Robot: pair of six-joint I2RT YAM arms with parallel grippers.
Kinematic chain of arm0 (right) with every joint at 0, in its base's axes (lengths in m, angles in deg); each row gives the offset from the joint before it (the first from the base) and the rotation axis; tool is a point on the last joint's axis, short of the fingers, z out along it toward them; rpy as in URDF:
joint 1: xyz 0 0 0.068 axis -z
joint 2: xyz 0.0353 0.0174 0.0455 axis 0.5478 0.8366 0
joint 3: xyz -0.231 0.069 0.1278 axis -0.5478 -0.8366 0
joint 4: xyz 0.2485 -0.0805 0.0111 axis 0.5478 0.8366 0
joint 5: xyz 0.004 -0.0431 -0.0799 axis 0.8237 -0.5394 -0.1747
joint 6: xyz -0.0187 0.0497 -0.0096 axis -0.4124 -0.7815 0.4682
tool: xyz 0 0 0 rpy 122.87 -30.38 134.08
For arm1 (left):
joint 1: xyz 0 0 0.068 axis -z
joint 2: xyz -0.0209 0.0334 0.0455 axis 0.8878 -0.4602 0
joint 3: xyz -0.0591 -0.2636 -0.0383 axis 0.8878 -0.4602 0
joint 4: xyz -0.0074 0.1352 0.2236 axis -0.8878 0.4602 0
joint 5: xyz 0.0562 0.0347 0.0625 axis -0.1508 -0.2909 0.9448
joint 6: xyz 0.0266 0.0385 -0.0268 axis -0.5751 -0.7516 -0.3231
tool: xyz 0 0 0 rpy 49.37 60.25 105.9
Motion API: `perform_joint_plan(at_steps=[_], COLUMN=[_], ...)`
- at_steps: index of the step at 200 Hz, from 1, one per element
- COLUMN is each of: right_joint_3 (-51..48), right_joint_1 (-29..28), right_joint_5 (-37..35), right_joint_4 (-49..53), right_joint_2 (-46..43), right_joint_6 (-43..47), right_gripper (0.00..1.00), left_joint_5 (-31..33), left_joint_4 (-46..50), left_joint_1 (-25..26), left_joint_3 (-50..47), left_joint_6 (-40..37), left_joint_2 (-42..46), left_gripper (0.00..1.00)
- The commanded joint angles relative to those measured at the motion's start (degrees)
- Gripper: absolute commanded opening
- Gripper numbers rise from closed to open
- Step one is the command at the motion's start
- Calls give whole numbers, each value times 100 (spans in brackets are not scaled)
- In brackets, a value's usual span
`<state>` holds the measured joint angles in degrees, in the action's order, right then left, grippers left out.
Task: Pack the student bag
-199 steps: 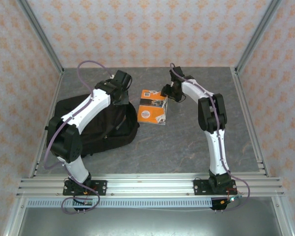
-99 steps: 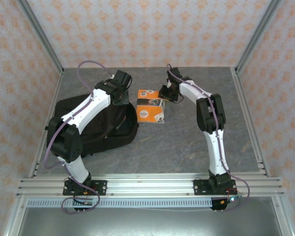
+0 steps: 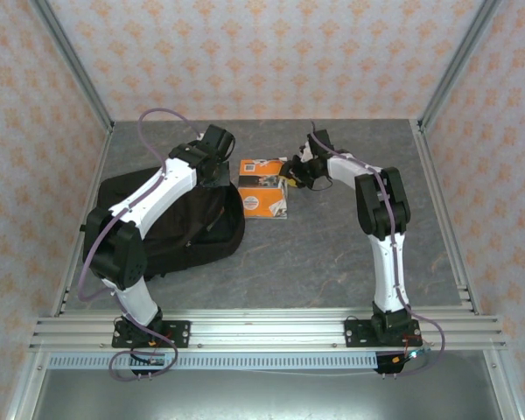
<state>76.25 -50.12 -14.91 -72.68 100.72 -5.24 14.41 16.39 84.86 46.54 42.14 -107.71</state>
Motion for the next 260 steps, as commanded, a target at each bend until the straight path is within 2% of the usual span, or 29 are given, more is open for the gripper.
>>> perform_joint_plan(at_steps=[1,30,82,99,108,136,161,182,201,238,260], right_joint_3=[-283,-540,-139,-89,-103,-507,-1072,-1631,-2072,-2616,-2692], right_joint_1=[-103,-122,-357,-462,-478,-283,-3,147,211,310,323], right_joint_5=[853,1154,622,440,302,-257,-624,-907,-1125,-1429,-1371], right_joint_4=[-396,-744,-286,-246,-209,-263,-443,-650,-808,-993,-1005], right_joint_2=[-298,-351,64,83,49,-414,-990,-1535,-2012,-2905,-3324], right_joint_6=[-124,-143,60,69,66,-32,-206,-334,-474,-825,-963], right_gripper=[32,34,31,24,17,0,0,0,0,0,0], left_joint_5=[45,20,-62,-97,-119,-167,-291,-558,-761,-836,-921], left_joint_4=[-234,-262,-280,-282,-280,-233,-129,-33,44,158,164], left_joint_1=[24,24,33,27,33,33,33,33,41,55,59], left_joint_3=[-28,-32,-49,-50,-50,-49,19,51,56,49,21], left_joint_6=[-104,-95,-42,-30,-16,10,41,94,157,217,256], left_joint_2=[-3,-18,-12,-12,-12,90,240,393,566,1071,1342], left_gripper=[0,0,0,0,0,0,0,18,30,44,51])
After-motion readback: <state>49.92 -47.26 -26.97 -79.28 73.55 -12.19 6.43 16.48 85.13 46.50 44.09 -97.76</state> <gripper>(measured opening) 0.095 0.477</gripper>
